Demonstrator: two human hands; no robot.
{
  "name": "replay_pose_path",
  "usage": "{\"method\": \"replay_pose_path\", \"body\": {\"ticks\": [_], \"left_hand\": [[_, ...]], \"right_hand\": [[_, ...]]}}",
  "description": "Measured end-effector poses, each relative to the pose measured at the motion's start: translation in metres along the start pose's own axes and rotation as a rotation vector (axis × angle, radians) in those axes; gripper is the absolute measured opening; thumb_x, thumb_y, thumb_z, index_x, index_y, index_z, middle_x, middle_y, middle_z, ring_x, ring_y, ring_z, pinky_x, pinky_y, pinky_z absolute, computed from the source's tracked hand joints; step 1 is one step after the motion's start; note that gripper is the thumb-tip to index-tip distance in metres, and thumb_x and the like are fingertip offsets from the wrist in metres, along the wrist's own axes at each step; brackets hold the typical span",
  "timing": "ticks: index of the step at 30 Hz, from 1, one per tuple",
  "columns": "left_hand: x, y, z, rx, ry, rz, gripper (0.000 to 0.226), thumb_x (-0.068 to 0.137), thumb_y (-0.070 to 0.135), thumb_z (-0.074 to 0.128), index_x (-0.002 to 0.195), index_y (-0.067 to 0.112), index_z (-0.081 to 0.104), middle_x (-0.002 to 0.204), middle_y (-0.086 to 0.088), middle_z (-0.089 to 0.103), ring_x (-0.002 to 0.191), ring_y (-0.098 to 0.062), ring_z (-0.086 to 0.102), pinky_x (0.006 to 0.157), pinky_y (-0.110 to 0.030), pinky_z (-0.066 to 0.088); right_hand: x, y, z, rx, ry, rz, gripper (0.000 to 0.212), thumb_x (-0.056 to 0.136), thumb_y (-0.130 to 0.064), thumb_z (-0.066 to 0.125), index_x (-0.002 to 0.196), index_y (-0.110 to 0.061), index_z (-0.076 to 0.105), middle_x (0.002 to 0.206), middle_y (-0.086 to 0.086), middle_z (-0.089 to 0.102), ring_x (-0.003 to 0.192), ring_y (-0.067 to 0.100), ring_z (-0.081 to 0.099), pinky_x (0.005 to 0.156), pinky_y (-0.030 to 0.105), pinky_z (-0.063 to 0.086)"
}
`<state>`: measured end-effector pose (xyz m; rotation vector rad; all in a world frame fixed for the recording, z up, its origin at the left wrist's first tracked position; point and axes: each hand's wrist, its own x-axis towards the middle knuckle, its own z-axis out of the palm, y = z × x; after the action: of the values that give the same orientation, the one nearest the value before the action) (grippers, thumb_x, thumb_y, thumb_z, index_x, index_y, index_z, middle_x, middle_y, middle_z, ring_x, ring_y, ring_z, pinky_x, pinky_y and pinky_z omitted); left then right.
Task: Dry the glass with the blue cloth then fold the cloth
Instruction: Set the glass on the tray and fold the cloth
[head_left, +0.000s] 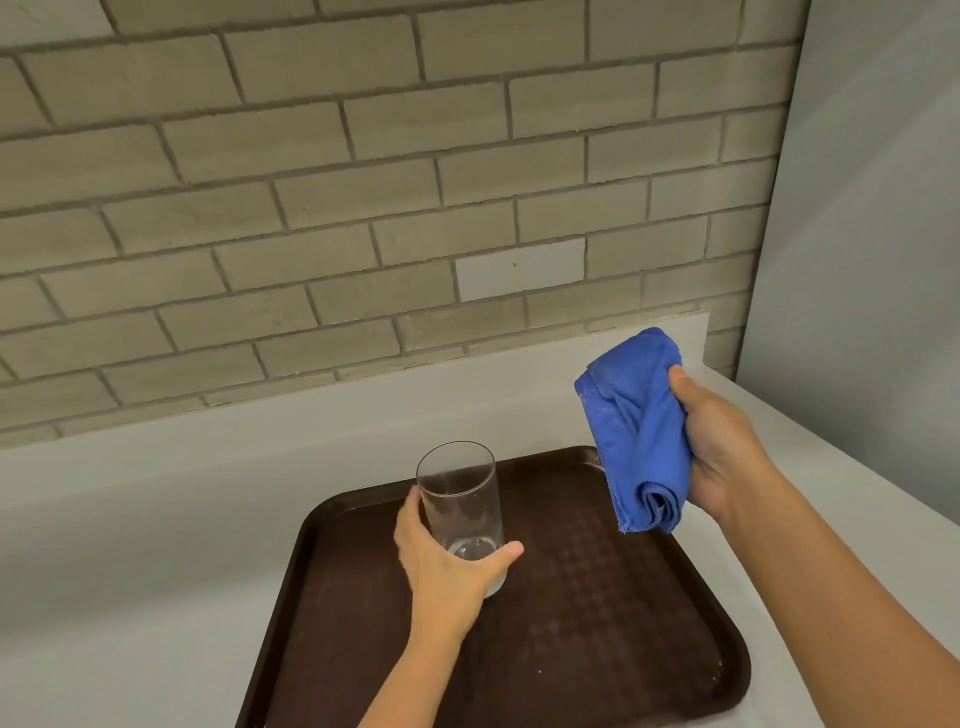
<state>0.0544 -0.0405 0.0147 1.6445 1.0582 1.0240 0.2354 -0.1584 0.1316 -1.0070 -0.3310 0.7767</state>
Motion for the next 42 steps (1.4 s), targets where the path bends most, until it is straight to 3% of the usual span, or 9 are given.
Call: {"method": "replay_pose_path", "body": {"ticks": [5, 8, 11, 14, 16, 20, 25, 32, 42], "left_hand": [[-0.026, 0.085, 0.006, -0.132, 0.016, 0.410, 0.065, 0.062, 0.047, 0.068, 0.118, 0.054, 0.034, 0.124, 0.034, 0.038, 0.116, 0.003, 0.042, 0.093, -0.011, 0.036], [-0.018, 0.136, 0.025, -0.172, -0.271, 0.305, 0.034, 0.078, 0.041, 0.061, 0.112, 0.039, 0.052, 0.109, 0.023, 0.055, 0.098, -0.001, 0.055, 0.073, -0.006, 0.043], [-0.002, 0.167, 0.047, -0.154, -0.422, 0.116, 0.047, 0.080, 0.046, 0.059, 0.119, 0.019, 0.056, 0.105, 0.008, 0.061, 0.095, -0.009, 0.059, 0.074, -0.014, 0.046], [0.010, 0.178, 0.059, -0.238, -0.396, 0.004, 0.036, 0.075, 0.040, 0.067, 0.098, 0.011, 0.064, 0.084, 0.000, 0.067, 0.076, -0.010, 0.064, 0.062, -0.018, 0.047], [0.018, 0.179, 0.061, -0.286, -0.314, -0.025, 0.021, 0.079, 0.030, 0.066, 0.088, 0.012, 0.064, 0.080, -0.002, 0.067, 0.072, -0.012, 0.064, 0.059, -0.019, 0.048], [0.024, 0.177, 0.057, -0.307, -0.297, 0.011, 0.013, 0.084, 0.029, 0.059, 0.073, 0.021, 0.060, 0.083, -0.002, 0.065, 0.080, -0.018, 0.062, 0.069, -0.030, 0.049], [0.027, 0.185, 0.049, -0.317, -0.439, 0.083, 0.009, 0.082, 0.021, 0.059, 0.085, 0.029, 0.059, 0.102, -0.003, 0.067, 0.100, -0.023, 0.063, 0.084, -0.037, 0.048], [0.034, 0.196, 0.041, -0.178, -0.539, 0.323, 0.018, 0.082, 0.015, 0.063, 0.081, 0.031, 0.055, 0.084, 0.000, 0.069, 0.077, -0.014, 0.066, 0.062, -0.024, 0.052], [0.031, 0.206, 0.043, 0.086, -0.587, 0.416, 0.037, 0.066, 0.013, 0.079, 0.060, 0.016, 0.043, 0.060, -0.002, 0.053, 0.058, -0.017, 0.055, 0.059, -0.031, 0.051]], "right_hand": [[0.003, 0.013, 0.006, -0.238, -0.011, -0.147, 0.025, 0.092, -0.033, 0.039, 0.085, -0.025, 0.062, 0.081, -0.001, 0.072, 0.081, 0.015, 0.068, 0.080, 0.037, 0.051], [-0.001, 0.020, 0.015, -0.459, 0.019, -0.349, 0.024, 0.094, -0.030, 0.035, 0.087, -0.027, 0.058, 0.088, 0.000, 0.063, 0.086, 0.017, 0.060, 0.083, 0.038, 0.047], [-0.007, 0.027, 0.025, -0.605, -0.083, -0.566, 0.027, 0.095, -0.025, 0.032, 0.102, -0.035, 0.056, 0.093, -0.012, 0.062, 0.090, 0.001, 0.059, 0.079, 0.016, 0.045], [-0.008, 0.034, 0.028, -0.756, -0.199, -0.657, 0.032, 0.095, -0.018, 0.033, 0.120, -0.033, 0.047, 0.119, -0.011, 0.055, 0.114, 0.000, 0.050, 0.090, 0.004, 0.038], [-0.008, 0.033, 0.024, -0.851, -0.235, -0.696, 0.044, 0.094, -0.019, 0.038, 0.134, -0.033, 0.029, 0.144, -0.016, 0.025, 0.133, -0.001, 0.023, 0.099, -0.002, 0.021], [-0.006, 0.008, 0.008, -0.562, -0.104, -0.677, 0.026, 0.089, -0.019, 0.050, 0.108, -0.036, 0.055, 0.121, -0.018, 0.052, 0.115, 0.001, 0.048, 0.093, 0.006, 0.039], [0.013, -0.031, -0.010, -0.316, -0.124, -0.283, 0.040, 0.083, -0.028, 0.060, 0.121, -0.019, 0.050, 0.119, 0.000, 0.058, 0.110, 0.014, 0.057, 0.096, 0.034, 0.045], [0.009, -0.060, -0.014, -0.423, -0.169, -0.344, 0.008, 0.085, -0.014, 0.056, 0.084, -0.019, 0.062, 0.083, 0.000, 0.068, 0.071, 0.013, 0.068, 0.062, 0.022, 0.055], [-0.018, -0.078, -0.016, -0.685, -0.169, -0.351, 0.020, 0.089, -0.003, 0.047, 0.079, -0.019, 0.056, 0.079, 0.004, 0.061, 0.074, 0.013, 0.062, 0.064, 0.020, 0.056]]}}
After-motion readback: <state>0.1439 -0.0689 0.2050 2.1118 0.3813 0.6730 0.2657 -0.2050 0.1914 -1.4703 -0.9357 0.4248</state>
